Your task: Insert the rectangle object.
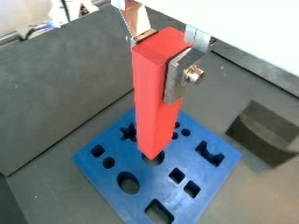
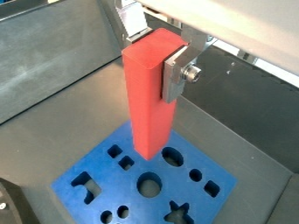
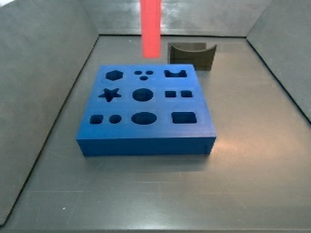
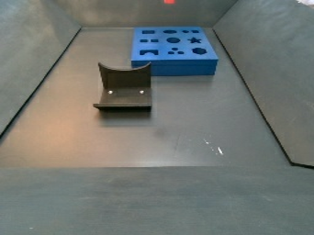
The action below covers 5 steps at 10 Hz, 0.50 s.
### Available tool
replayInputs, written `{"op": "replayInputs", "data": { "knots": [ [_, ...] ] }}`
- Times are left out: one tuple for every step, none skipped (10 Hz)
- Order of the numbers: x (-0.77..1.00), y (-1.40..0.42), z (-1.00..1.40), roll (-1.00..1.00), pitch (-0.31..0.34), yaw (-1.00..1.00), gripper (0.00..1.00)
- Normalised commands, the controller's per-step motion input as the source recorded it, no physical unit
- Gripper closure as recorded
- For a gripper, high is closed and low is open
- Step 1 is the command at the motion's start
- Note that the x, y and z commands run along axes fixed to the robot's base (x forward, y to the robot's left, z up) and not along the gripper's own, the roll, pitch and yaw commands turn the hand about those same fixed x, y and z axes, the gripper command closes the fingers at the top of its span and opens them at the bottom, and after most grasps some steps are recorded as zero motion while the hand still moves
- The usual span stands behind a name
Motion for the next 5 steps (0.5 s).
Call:
{"op": "replayInputs", "data": {
  "knots": [
    [0.54, -0.26, -0.49, 0.02, -0.017, -0.51, 1.0],
    [0.55, -0.25, -0.48, 0.02, -0.009, -0.51, 1.0],
    [0.53, -0.25, -0.46, 0.01, 0.0, -0.54, 1.0],
    [0.54, -0.25, -0.44, 0.0, 0.0, -0.53, 1.0],
    [0.54, -0.25, -0.44, 0.0, 0.0, -0.53, 1.0]
  ]
}}
